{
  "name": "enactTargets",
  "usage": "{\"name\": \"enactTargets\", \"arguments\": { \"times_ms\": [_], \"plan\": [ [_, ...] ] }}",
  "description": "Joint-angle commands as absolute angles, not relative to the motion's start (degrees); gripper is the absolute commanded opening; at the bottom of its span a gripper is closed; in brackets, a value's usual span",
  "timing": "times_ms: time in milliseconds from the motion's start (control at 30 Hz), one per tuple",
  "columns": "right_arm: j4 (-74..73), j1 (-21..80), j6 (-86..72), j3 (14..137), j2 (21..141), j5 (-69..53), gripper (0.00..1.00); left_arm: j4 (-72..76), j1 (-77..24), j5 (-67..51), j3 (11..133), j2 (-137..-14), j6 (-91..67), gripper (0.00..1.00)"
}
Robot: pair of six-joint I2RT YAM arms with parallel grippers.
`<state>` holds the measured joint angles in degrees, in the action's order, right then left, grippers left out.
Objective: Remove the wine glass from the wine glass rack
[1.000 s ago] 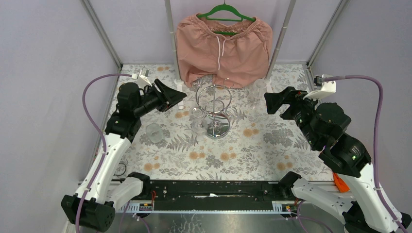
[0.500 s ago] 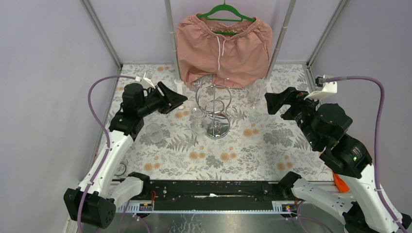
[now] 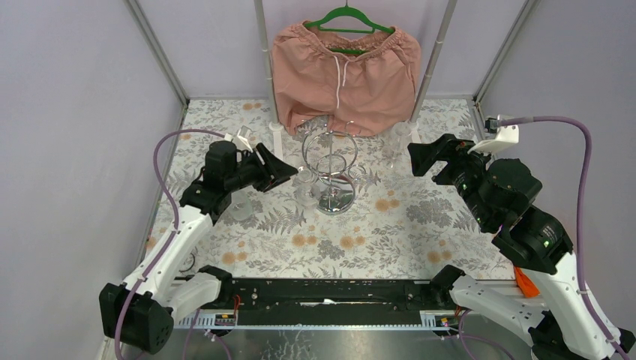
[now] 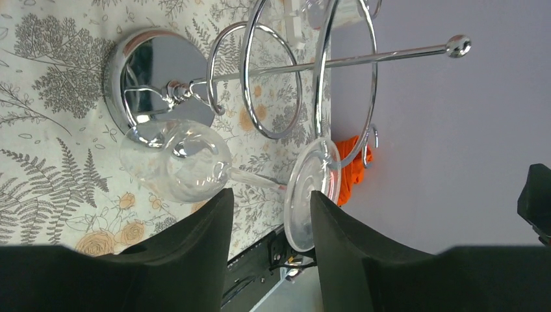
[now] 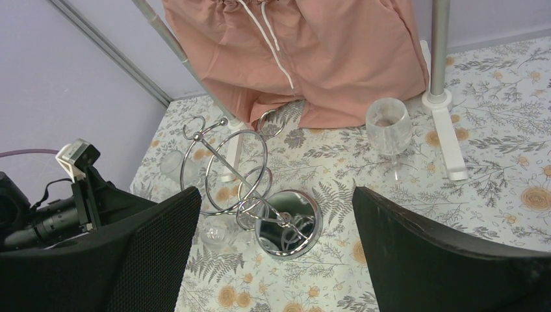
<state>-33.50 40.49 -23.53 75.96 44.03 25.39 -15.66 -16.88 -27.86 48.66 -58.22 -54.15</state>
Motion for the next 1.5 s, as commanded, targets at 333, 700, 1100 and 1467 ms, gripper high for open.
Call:
{"name": "enactTargets", "arguments": {
  "times_ms": [333, 700, 1100, 1467],
  "plan": [
    [-31.0, 40.3, -24.3, 75.3, 43.7, 25.2, 0.95, -10.0, -18.6, -27.4, 46.0, -56.9, -56.6, 0.51],
    [-30.6, 40.3, -24.3, 74.9, 43.6, 25.5, 0.95, -8.7, -20.5, -27.1, 45.4, -56.7, -57.9, 0.39],
    [-30.3, 40.3, -24.3, 74.5, 43.7, 25.8, 0.95, -8.4, -20.6, -28.2, 44.7, -55.7, -59.3, 0.25],
    [-29.8, 40.4, -24.5, 74.4, 44.1, 25.5, 0.95, -8.6, -20.7, -29.0, 43.9, -54.0, -60.3, 0.19]
  ]
}}
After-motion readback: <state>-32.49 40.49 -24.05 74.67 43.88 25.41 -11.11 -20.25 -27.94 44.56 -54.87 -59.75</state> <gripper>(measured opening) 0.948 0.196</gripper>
